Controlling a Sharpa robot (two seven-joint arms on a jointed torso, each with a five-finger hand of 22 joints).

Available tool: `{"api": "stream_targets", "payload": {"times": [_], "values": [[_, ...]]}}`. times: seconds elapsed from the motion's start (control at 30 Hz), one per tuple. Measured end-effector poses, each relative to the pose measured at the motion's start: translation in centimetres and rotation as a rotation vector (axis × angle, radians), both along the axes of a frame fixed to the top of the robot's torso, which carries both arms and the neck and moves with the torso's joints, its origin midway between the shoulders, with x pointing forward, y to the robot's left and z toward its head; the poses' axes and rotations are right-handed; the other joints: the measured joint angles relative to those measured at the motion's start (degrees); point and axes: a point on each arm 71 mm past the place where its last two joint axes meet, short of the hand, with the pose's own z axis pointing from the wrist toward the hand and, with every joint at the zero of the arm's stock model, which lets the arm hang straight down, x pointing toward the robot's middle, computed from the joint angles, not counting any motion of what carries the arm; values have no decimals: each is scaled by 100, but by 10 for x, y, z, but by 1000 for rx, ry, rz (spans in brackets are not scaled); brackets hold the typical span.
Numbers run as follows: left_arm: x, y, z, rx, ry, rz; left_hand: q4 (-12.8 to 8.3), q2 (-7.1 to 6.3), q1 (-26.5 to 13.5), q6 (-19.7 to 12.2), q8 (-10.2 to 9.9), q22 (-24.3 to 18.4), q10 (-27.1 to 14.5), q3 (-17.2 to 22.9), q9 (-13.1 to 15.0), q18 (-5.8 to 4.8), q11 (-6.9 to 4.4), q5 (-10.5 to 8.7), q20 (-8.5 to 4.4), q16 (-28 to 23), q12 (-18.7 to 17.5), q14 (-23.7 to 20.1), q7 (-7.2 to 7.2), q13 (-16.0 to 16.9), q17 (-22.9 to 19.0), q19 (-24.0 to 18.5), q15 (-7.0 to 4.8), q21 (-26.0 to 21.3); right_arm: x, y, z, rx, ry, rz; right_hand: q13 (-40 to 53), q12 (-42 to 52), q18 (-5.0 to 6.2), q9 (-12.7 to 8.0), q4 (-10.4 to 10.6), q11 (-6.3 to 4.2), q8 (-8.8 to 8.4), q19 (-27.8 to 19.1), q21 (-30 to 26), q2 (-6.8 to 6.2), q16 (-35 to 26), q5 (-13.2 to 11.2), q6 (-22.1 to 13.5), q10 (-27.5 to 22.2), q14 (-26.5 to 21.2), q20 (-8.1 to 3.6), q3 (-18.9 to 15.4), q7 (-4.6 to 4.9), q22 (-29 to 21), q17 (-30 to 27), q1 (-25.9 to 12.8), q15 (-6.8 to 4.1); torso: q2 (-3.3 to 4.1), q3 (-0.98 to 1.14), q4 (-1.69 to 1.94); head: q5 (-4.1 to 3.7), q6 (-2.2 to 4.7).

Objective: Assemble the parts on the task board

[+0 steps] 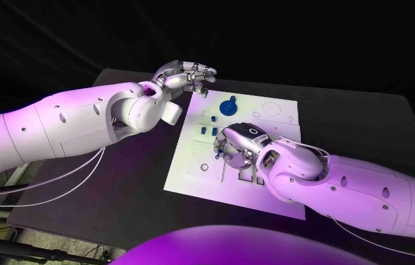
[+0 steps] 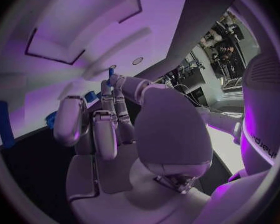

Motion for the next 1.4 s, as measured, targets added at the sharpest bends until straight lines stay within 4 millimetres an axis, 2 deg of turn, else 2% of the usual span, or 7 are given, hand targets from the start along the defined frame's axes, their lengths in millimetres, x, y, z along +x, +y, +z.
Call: {"api": "stream_targets", "payload": {"times": [0.3, 1.1, 1.27, 1.33, 1.4], "values": [[0, 0, 0, 0, 1, -1, 0, 0, 0, 0, 0, -5, 0, 0, -1, 0, 0, 0, 0, 0, 0, 0, 0, 0, 0, 0, 0, 0, 0, 1, -1, -2, 3, 4, 0, -12, 0, 0, -15, 18, 0, 0, 0, 0, 0, 0, 0, 18, 0, 0, 15, 0, -1, 0, 0, 0, -2, 0, 2, 21, -38], [0, 0, 0, 1, 4, -4, 0, 0, 0, 0, 0, -5, 0, 0, -2, 0, 0, 0, 0, 0, 0, 0, 0, 1, -4, 0, 0, 1, -1, 5, -3, -20, 9, 18, 0, -26, 0, 4, -17, 18, 0, 0, -28, -1, 0, -16, 0, 17, 0, 0, 13, 0, -2, -2, 1, 0, -8, 3, -7, 46, -59], [0, 0, 0, 1, 5, -4, 0, 0, 0, 0, 0, -5, 0, 0, -2, 0, 0, 0, 0, 0, 0, 0, 0, 1, -4, 0, 0, 1, -2, 8, -3, -27, 5, 28, 0, -72, 0, 20, -31, 17, -13, -3, -56, -1, 0, 125, -56, 17, 0, 3, -1, 57, -3, -2, -29, 0, -8, 3, -7, 46, -59], [0, 0, 0, 1, 6, -5, 1, 0, 0, 0, 6, -7, 0, -1, -1, 0, 0, 0, 0, 0, 0, 0, 0, 0, -5, 0, 0, -6, -2, 9, -4, -31, 4, 31, 59, -153, 1, 20, -36, -11, -67, -34, -95, -16, 0, 216, -149, -11, 2, 34, -64, 71, -3, -2, -178, 2, -9, 3, -7, 41, -59], [0, 0, 0, 1, 6, -5, 31, 23, -23, -1, 34, -21, 0, -31, 5, 0, 0, 0, 0, 0, 0, 0, 1, -5, -17, 0, 0, -36, -2, 9, -4, -35, 5, 32, 163, -228, 1, 20, 15, -37, -108, -63, -139, -49, 0, 248, -222, -35, 9, 63, -144, 95, -3, -2, -307, 53, -9, 2, -7, 38, -59]]}}
